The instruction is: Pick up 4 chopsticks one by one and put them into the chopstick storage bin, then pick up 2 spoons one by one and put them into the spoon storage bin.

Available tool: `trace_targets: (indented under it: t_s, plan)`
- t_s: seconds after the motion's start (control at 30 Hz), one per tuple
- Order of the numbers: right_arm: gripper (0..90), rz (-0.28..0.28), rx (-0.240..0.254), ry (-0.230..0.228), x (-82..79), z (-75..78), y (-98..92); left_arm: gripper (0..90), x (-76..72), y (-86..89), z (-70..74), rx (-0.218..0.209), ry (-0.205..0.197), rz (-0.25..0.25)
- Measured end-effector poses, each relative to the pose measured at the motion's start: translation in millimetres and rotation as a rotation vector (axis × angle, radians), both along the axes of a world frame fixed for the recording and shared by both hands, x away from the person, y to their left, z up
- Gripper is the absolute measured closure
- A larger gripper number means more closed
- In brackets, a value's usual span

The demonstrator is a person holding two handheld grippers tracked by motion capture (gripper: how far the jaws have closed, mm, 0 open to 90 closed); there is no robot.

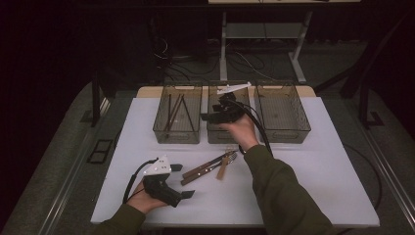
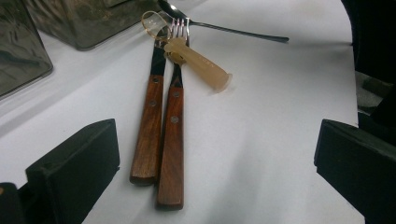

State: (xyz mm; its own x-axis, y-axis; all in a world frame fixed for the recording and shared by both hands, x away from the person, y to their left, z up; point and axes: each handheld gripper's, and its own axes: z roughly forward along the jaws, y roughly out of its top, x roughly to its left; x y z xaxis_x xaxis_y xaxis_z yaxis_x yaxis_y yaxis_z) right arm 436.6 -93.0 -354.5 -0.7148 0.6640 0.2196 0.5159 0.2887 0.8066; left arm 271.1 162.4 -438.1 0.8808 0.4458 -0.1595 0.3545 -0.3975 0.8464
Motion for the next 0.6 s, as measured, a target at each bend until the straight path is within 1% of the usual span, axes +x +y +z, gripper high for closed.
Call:
trace_targets:
  t_s: [0.07,0.1,0.2,0.3,0.43,0.53,0.6]
  plan:
    - [33.6,0.005,0.003,-0.003,-5.7,-1.2,-8.7,0.0,0.2,0.1,-0.1,0.001,0.002,0.003]
    - [33.6,0.009,0.003,-0.002,-8.4,-2.0,-12.7,0.0,0.6,0.9,0.3,0.010,0.000,-0.002]
    - [33.6,0.012,-0.002,-0.017,-15.9,-3.9,-23.7,0.0,0.0,0.5,0.4,0.002,0.000,0.003]
    - [33.6,0.008,0.003,-0.019,-23.9,-4.3,-33.3,0.0,0.1,0.7,0.5,0.006,0.000,0.002]
    - [33.6,0.019,0.002,-0.030,-33.5,-5.6,-44.1,0.0,0.5,1.6,0.6,0.010,0.001,0.003]
    - [33.8,0.021,0.003,-0.026,-41.4,-8.0,-52.0,0.0,0.5,2.4,0.6,0.014,-0.001,0.002]
    - [34.5,0.026,0.002,-0.023,-46.5,-10.8,-57.9,0.0,0.2,1.9,0.5,0.008,0.001,0.005]
